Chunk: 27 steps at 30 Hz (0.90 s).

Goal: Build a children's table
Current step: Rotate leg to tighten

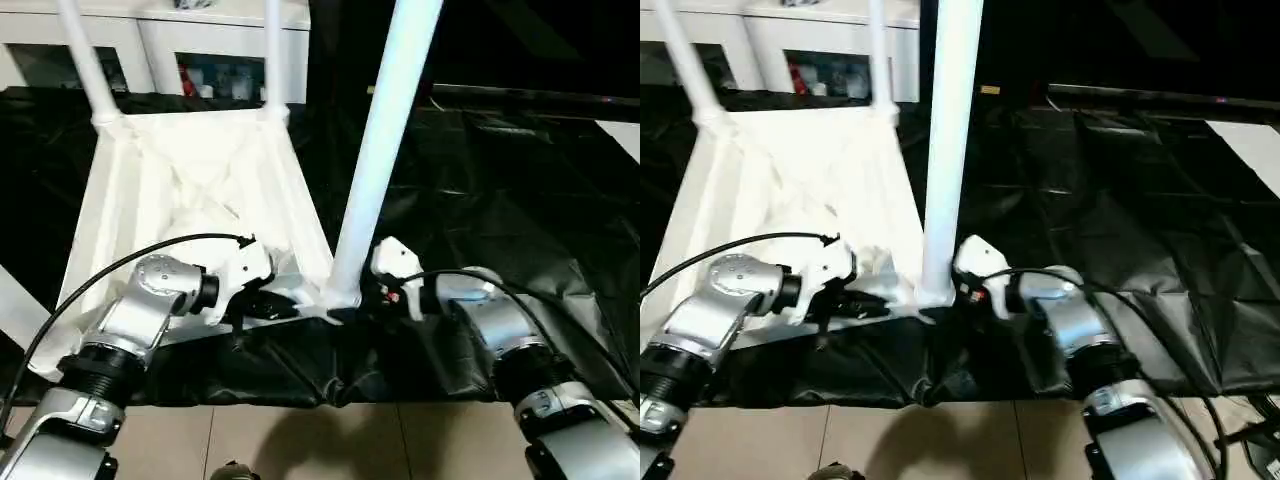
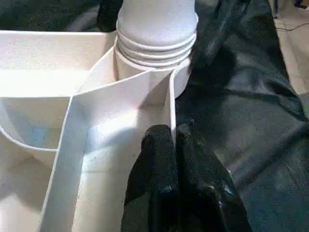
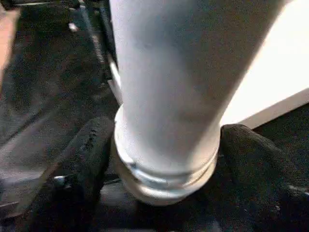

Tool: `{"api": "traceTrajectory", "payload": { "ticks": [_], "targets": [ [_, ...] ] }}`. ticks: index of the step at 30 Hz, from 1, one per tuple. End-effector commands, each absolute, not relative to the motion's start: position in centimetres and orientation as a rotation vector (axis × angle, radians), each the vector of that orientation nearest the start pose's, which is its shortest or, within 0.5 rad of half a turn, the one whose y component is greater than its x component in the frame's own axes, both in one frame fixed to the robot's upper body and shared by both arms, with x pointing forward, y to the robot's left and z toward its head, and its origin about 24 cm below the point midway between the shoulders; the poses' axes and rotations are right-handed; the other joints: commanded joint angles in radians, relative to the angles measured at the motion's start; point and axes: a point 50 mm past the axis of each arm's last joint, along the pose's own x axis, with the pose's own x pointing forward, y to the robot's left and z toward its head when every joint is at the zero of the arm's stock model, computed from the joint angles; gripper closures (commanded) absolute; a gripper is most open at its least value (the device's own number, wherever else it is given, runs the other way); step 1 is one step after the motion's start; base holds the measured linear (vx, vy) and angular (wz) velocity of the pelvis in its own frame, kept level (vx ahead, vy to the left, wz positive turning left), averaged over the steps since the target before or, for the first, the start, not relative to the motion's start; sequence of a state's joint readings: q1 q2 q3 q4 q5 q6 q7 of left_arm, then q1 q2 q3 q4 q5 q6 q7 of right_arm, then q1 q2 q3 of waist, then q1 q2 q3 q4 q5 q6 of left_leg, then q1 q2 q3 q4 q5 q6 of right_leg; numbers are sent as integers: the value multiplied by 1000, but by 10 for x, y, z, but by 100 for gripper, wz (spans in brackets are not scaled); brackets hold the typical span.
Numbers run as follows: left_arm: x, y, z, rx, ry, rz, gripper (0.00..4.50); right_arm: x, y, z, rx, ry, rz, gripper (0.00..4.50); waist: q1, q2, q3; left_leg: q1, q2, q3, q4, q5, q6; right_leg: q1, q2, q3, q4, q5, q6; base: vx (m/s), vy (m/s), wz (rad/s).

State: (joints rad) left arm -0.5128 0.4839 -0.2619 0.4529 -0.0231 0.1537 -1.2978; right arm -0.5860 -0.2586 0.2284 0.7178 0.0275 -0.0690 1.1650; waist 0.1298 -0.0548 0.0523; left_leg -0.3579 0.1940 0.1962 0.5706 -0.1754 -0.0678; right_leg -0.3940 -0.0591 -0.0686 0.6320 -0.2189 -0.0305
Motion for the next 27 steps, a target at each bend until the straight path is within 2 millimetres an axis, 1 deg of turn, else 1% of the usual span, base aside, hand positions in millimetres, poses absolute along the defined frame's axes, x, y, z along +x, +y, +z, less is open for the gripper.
{"api": "traceTrajectory", "payload": {
  "ticks": [1, 2, 4, 5, 6, 7, 9, 10, 12, 13, 14, 15, 16, 18, 21, 22, 23, 24, 25, 26, 27],
  "targets": [
    [289, 146, 51, 384, 526, -1509, 450, 313, -102, 45, -278, 279, 1423, 106, 4, 9, -63, 9, 50, -20, -49, -129, 57, 53, -93, 56, -64, -20, -228, 0, 0, 0],
    [289, 146, 51, 382, 526, -1511, 450, 313, -102, 45, -276, 278, 1426, 113, 4, 7, -63, 9, 50, -21, -49, -130, 55, 53, -92, 55, -64, -29, -227, 0, 0, 0],
    [288, 147, 52, 379, 526, -1513, 450, 312, -101, 46, -264, 276, 1448, 131, 12, 8, -63, 12, 52, -20, -49, -128, 53, 50, -94, 56, -64, -40, -226, 0, 0, 0],
    [288, 147, 52, 380, 527, -1514, 450, 311, -100, 46, -260, 275, 1457, 131, 15, 9, -63, 14, 53, -19, -49, -129, 53, 48, -93, 57, -64, -37, -227, 0, 0, 0],
    [288, 148, 52, 381, 523, -1512, 450, 311, -100, 46, -257, 272, 1467, 140, 17, 8, -64, 16, 53, -19, -49, -128, 53, 46, -93, 56, -64, -36, -229, 0, 0, 0],
    [288, 147, 52, 380, 520, -1512, 450, 310, -99, 46, -253, 270, 1476, 156, 21, 6, -63, 13, 53, -20, -49, -126, 53, 49, -93, 56, -62, -32, -227, 0, 0, 0],
    [287, 147, 52, 377, 518, -1512, 450, 309, -99, 46, -246, 268, 1487, 165, 22, 6, -63, 12, 51, -20, -50, -127, 48, 49, -93, 56, -63, -39, -220, 0, 0, 0],
    [288, 147, 52, 378, 518, -1511, 450, 309, -98, 46, -246, 268, 1491, 177, 22, 5, -63, 12, 51, -21, -50, -127, 46, 49, -93, 56, -63, -46, -216, 0, 0, 0],
    [287, 147, 52, 379, 518, -1509, 450, 309, -98, 45, -244, 272, 1496, 179, 22, 4, -64, 11, 50, -20, -49, -121, 46, 50, -94, 57, -63, -39, -214, 0, 0, 0],
    [287, 147, 52, 381, 520, -1507, 450, 308, -98, 45, -243, 276, 1498, 180, 23, 8, -65, 11, 50, -21, -49, -119, 47, 49, -94, 56, -62, -36, -214, 0, 0, 0],
    [287, 147, 51, 381, 521, -1506, 450, 308, -98, 44, -242, 278, 1500, 181, 22, 7, -65, 11, 50, -20, -49, -119, 47, 49, -93, 56, -63, -34, -214, 0, 0, 0],
    [287, 147, 51, 382, 520, -1503, 450, 308, -98, 43, -242, 283, 1501, 182, 23, 10, -65, 11, 50, -21, -49, -114, 47, 49, -93, 56, -61, -22, -216, 0, 0, 0],
    [287, 147, 51, 382, 520, -1503, 450, 308, -98, 43, -242, 283, 1501, 183, 22, 9, -66, 11, 50, -21, -48, -112, 48, 49, -92, 55, -61, -16, -217, 0, 0, 0],
    [289, 147, 51, 389, 509, -1479, 450, 307, -99, 41, -230, 292, 1496, 183, 22, 10, -66, 10, 50, -21, -48, -113, 46, 50, -92, 55, -60, -8, -219, 0, 0, 0],
    [292, 146, 50, 396, 490, -1431, 450, 305, -97, 40, -209, 284, 1481, 183, 23, 8, -66, 11, 50, -20, -48, -124, 45, 50, -92, 56, -62, -18, -219, 0, 0, 0],
    [293, 146, 50, 396, 487, -1412, 450, 306, -96, 39, -197, 282, 1462, 183, 25, 9, -65, 12, 51, -21, -49, -127, 44, 49, -92, 56, -63, -25, -217, 0, 0, 0],
    [297, 144, 49, 395, 476, -1360, 450, 307, -93, 36, -173, 274, 1407, 183, 24, 7, -63, 13, 51, -20, -50, -135, 40, 48, -93, 57, -66, -45, -213, 0, 0, 0],
    [300, 142, 49, 390, 464, -1328, 450, 309, -89, 34, -162, 268, 1358, 183, 23, 6, -60, 15, 50, -22, -53, -156, 31, 47, -95, 57, -71, -88, -206, 0, 0, 0],
    [302, 139, 49, 378, 453, -1300, 450, 311, -86, 32, -149, 264, 1296, 183, 21, 6, -59, 15, 51, -22, -54, -163, 24, 47, -96, 58, -73, -110, -201, 0, 0, 0],
    [306, 131, 50, 364, 430, -1260, 450, 314, -80, 27, -117, 268, 1191, 183, 15, 7, -54, 18, 50, -24, -60, -194, 5, 44, -98, 59, -81, -176, -190, 0, 0, 0],
    [307, 130, 51, 362, 427, -1254, 450, 314, -79, 26, -113, 270, 1178, 183, 7, 7, -50, 22, 48, -28, -65, -240, -14, 43, -100, 58, -91, -269, -172, 0, 0, 0]
  ]
}}
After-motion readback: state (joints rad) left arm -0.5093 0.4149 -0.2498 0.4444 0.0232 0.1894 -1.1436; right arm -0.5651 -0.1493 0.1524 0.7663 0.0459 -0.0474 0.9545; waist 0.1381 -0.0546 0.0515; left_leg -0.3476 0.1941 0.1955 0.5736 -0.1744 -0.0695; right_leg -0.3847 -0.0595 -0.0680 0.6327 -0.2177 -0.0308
